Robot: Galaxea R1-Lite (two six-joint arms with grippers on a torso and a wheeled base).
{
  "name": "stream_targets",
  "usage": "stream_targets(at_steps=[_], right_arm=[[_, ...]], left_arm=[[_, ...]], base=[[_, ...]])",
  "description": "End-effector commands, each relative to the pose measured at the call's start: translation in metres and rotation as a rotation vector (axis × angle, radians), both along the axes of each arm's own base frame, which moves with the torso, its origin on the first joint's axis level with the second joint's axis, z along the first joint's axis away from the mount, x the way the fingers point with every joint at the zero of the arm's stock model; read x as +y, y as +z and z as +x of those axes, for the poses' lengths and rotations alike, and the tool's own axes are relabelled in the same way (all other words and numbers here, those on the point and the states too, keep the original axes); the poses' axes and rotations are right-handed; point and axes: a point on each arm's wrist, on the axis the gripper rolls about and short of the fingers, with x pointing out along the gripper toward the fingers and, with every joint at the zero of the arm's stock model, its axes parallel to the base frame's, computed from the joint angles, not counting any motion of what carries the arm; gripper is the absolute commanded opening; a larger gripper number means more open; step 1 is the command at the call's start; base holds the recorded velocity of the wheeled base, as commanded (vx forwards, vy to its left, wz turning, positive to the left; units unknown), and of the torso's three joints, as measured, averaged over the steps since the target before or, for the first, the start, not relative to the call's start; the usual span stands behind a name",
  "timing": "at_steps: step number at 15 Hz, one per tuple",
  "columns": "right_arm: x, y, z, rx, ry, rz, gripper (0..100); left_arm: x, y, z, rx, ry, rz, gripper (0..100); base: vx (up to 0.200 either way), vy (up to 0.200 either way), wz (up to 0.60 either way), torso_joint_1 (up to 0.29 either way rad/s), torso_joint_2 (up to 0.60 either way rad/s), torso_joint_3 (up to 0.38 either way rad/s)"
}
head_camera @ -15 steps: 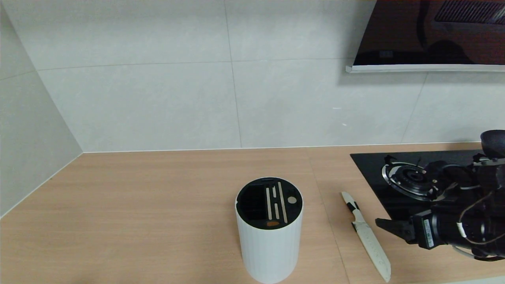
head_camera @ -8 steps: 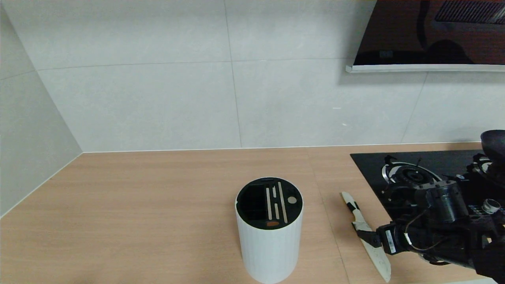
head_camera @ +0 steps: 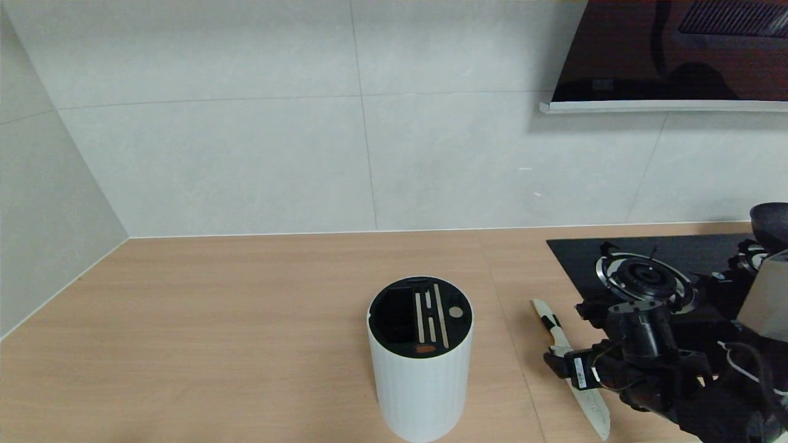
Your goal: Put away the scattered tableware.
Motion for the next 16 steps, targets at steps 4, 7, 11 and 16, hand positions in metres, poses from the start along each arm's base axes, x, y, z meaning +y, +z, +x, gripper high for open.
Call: stream_targets(at_steps=[4,7,11,16], right_arm=[[0.008,-0.028,0.007,0.0,-0.036,0.007,100],[0.009,-0.036,0.012,-0.037,-0.047,0.015,100],[0.01,-0.045,0.017,-0.064,-0.081,-0.003,100],[0.009,-0.046,0.017,-0.063,-0.086,-0.003,100]], left_arm=[[0.0,0.0,0.0,0.0,0.0,-0.001,100],[0.0,0.0,0.0,0.0,0.0,-0.001,100],[0.0,0.0,0.0,0.0,0.0,0.001,100],[0.0,0.0,0.0,0.0,0.0,0.001,100]], base=[[0.0,0.0,0.0,0.0,0.0,0.0],[0.0,0.0,0.0,0.0,0.0,0.0],[0.0,0.0,0.0,0.0,0.0,0.0],[0.0,0.0,0.0,0.0,0.0,0.0]])
